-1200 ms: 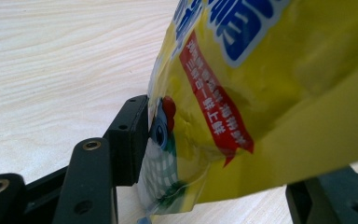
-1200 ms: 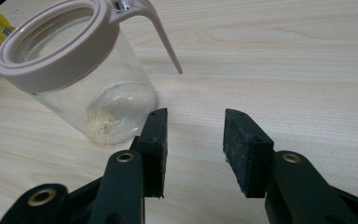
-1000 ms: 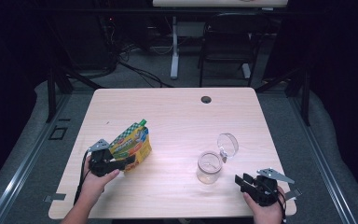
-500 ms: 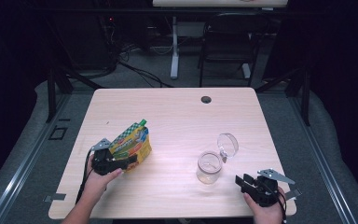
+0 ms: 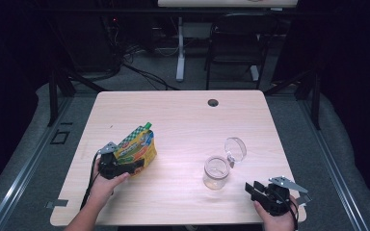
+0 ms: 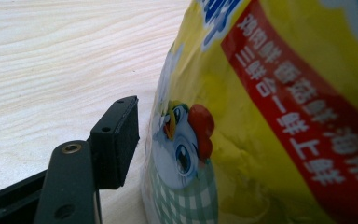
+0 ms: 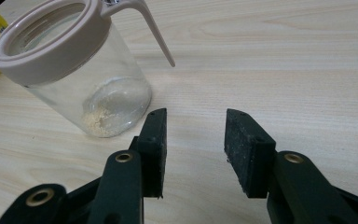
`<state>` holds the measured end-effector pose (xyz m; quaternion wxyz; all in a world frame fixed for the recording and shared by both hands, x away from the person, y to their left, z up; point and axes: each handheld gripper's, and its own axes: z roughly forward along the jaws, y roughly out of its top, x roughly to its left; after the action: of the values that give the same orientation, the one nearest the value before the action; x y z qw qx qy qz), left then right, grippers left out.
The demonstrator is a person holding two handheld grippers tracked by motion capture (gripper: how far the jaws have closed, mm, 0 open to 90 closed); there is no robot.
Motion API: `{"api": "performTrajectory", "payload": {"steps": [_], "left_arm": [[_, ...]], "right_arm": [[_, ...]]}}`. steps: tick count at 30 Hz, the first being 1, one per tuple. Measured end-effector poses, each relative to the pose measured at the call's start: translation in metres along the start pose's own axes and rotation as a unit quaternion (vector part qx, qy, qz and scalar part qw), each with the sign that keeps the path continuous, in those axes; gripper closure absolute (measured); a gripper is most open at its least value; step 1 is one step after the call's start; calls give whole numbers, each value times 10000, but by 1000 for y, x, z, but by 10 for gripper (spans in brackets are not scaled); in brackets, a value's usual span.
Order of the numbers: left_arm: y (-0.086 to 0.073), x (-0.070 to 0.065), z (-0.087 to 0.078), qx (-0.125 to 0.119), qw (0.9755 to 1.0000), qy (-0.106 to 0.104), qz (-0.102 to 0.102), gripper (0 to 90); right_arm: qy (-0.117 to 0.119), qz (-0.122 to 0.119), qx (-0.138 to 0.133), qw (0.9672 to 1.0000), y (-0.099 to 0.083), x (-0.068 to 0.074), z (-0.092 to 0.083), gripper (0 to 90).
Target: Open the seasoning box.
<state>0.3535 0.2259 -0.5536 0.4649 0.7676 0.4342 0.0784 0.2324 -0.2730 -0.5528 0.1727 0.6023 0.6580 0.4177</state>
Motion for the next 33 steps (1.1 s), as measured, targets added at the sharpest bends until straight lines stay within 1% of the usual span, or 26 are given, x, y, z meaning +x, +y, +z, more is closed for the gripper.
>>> {"api": "performTrajectory", "payload": {"steps": [3,4,5,6,15,18,20,21,25,28,33], "left_arm": [[0,0,0,22,10000,-25,7,380],[0,0,0,34,10000,-62,-17,380],[0,0,0,25,9999,-105,-53,402],[0,0,0,27,9999,-109,-40,417],[0,0,0,46,9999,-157,-2,418],[-1,1,2,87,9998,-152,-44,410],[-1,1,2,95,9998,-164,-33,404],[-1,0,4,40,9999,-135,-15,399],[-2,0,5,100,9999,-76,43,380],[-4,1,7,88,9999,-72,5,376],[-6,3,9,-4,9999,-131,-64,383]], "right_arm": [[0,8,-13,10000,0,0,-1,594],[2,8,-8,10000,-1,-1,-1,594],[-15,10,2,10000,-1,-1,-2,594],[-14,12,8,10000,-1,-1,-2,593],[-16,4,14,10000,-1,-1,-2,591],[-19,29,7,10000,-1,-1,-1,590],[-20,31,4,10000,-1,-1,-2,590],[-21,31,-1,10000,-1,-1,-2,589],[-22,24,-3,10000,-2,-1,-2,590],[-20,16,0,10000,-2,0,-2,589],[-20,4,15,10000,-1,0,-2,589]]}}
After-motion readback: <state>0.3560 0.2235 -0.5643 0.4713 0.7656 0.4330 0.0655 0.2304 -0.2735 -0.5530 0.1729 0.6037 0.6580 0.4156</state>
